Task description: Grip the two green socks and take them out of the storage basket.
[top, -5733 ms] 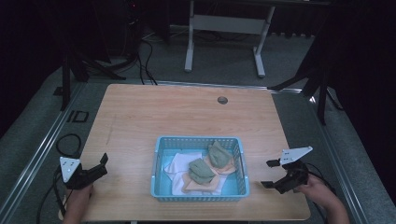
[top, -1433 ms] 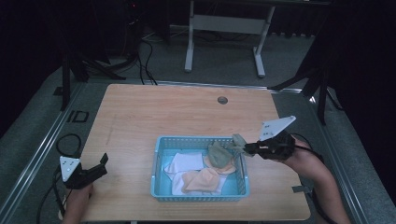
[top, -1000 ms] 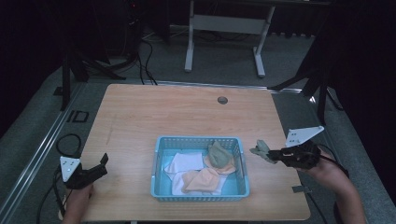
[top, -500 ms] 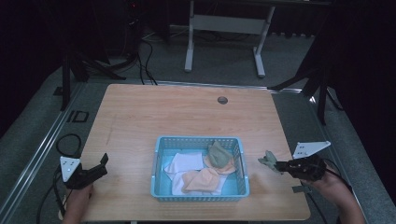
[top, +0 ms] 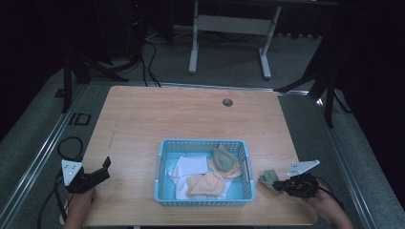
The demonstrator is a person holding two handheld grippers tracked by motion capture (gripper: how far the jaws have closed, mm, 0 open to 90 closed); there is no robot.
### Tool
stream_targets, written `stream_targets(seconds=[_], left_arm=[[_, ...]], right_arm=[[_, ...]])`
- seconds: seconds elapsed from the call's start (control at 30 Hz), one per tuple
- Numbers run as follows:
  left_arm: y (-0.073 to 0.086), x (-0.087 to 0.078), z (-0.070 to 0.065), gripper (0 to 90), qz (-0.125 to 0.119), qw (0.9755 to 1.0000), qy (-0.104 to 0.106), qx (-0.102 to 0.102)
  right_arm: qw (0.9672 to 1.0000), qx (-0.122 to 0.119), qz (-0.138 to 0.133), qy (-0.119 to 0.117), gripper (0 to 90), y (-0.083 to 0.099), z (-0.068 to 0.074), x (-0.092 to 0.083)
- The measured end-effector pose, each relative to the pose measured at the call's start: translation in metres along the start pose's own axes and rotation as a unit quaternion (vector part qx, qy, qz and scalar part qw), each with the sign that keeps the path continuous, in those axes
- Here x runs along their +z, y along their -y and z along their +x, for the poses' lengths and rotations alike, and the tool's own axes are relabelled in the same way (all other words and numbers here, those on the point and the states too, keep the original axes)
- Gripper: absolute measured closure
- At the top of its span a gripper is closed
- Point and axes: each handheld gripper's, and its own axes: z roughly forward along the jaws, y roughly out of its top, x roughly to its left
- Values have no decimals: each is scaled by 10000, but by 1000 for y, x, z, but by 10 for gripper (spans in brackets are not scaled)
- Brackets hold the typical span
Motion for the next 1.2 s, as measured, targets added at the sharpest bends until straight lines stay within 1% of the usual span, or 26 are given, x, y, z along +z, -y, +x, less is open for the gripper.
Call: stream_targets(seconds=[0.07,0.13,0.2,0.27,0.33,0.37,0.4,0.5,0.57,0.6,0.67,0.7,0.77,0.8,0.83,0.9,1.03,1.2], left_arm=[[0,0,0,5,-1,10000,0,4],[0,0,0,5,-1,10000,-1,-1],[0,0,0,5,-1,10000,2,-1],[0,0,0,5,2,10000,-8,1],[0,0,0,5,1,10000,-8,3],[0,0,0,5,1,10000,-11,3],[0,0,0,5,5,10000,-11,0],[0,0,0,5,5,10000,-16,-1],[0,0,0,5,5,10000,-12,-1],[0,0,0,5,6,10000,-13,-1],[0,0,0,5,7,10000,-12,-3],[0,0,0,5,7,10000,-10,-3],[0,0,0,5,8,10000,-11,-13],[0,0,0,5,8,10000,-8,-12],[0,0,0,5,7,10000,-9,-14],[0,0,0,5,6,10000,-6,-18],[0,0,0,5,8,10000,1,-21],[0,0,0,5,6,10000,-1,-25]], right_arm=[[10000,63,-44,-3,850,4,0,2],[10000,55,48,63,849,6,1,4],[9999,82,95,1,849,10,1,7],[9998,159,48,-81,848,12,0,9],[9998,151,62,-90,836,13,1,10],[9999,123,77,-83,808,12,2,10],[9999,99,108,-84,755,11,3,9],[9999,48,123,-62,669,7,5,4],[9999,1,94,-45,652,3,6,-3],[10000,-20,6,-67,624,1,7,-7],[9998,-57,-130,-116,604,-6,8,-17],[9998,-92,-176,-45,588,-11,9,-23],[9996,-135,-261,-20,564,-20,8,-31],[9994,-197,-292,21,559,-25,8,-35],[9992,-239,-304,69,557,-32,8,-39],[9990,-319,-303,82,550,-43,8,-42],[9986,-497,-191,62,539,-63,7,-42],[9975,-692,-125,-51,539,-89,9,-36]])
